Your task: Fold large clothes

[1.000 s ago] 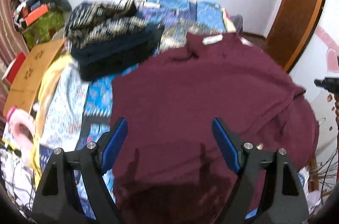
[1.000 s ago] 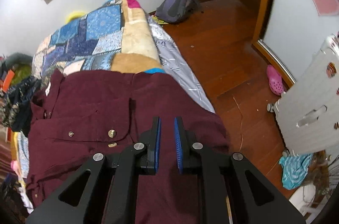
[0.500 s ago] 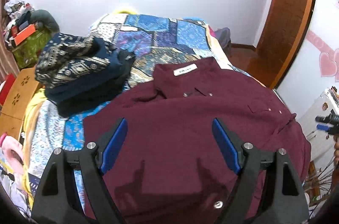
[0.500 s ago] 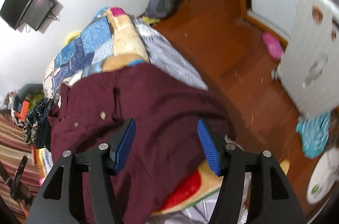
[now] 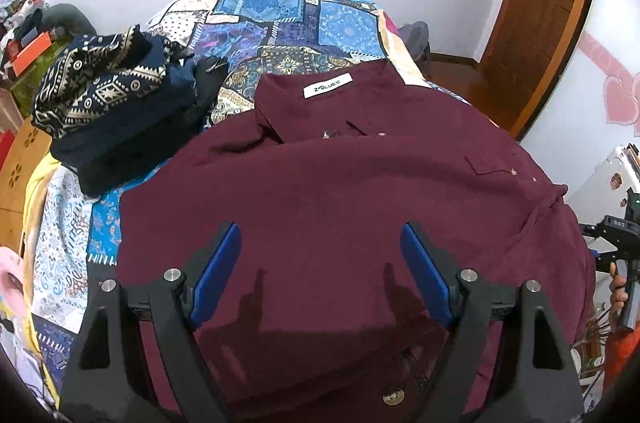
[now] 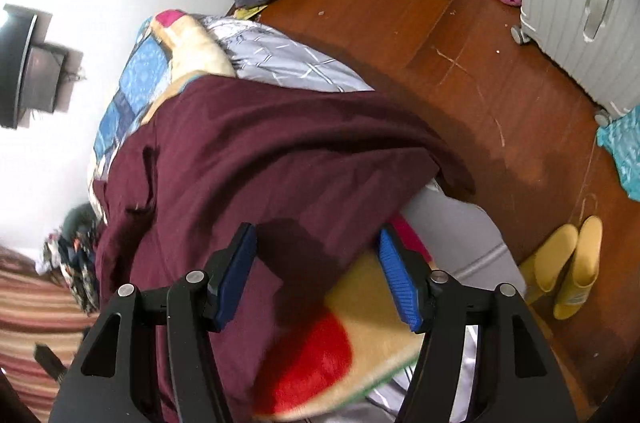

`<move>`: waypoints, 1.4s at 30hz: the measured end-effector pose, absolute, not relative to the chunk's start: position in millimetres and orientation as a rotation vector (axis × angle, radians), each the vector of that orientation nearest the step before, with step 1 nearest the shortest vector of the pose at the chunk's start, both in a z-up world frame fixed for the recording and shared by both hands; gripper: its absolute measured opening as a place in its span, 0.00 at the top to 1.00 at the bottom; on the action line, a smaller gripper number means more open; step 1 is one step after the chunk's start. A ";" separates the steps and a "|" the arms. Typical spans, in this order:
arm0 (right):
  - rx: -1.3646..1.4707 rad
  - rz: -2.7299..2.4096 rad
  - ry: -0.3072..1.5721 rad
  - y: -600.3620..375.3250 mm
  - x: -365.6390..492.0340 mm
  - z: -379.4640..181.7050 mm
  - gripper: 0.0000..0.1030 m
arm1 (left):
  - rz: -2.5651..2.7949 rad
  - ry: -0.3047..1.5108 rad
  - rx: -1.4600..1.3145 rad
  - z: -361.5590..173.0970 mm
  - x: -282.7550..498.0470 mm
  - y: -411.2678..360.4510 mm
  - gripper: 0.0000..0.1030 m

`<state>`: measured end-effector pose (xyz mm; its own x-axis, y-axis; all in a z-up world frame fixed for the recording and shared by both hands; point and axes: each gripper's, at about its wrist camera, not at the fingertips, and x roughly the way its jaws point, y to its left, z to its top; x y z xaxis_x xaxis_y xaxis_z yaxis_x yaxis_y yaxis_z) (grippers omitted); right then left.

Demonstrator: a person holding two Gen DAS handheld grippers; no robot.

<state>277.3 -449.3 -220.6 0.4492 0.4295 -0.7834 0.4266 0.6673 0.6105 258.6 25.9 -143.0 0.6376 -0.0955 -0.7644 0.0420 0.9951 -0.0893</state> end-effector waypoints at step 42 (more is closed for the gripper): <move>0.127 0.412 1.038 -208.0 262.8 -114.2 0.90 | -0.039 0.832 -0.049 -143.7 215.4 53.5 0.21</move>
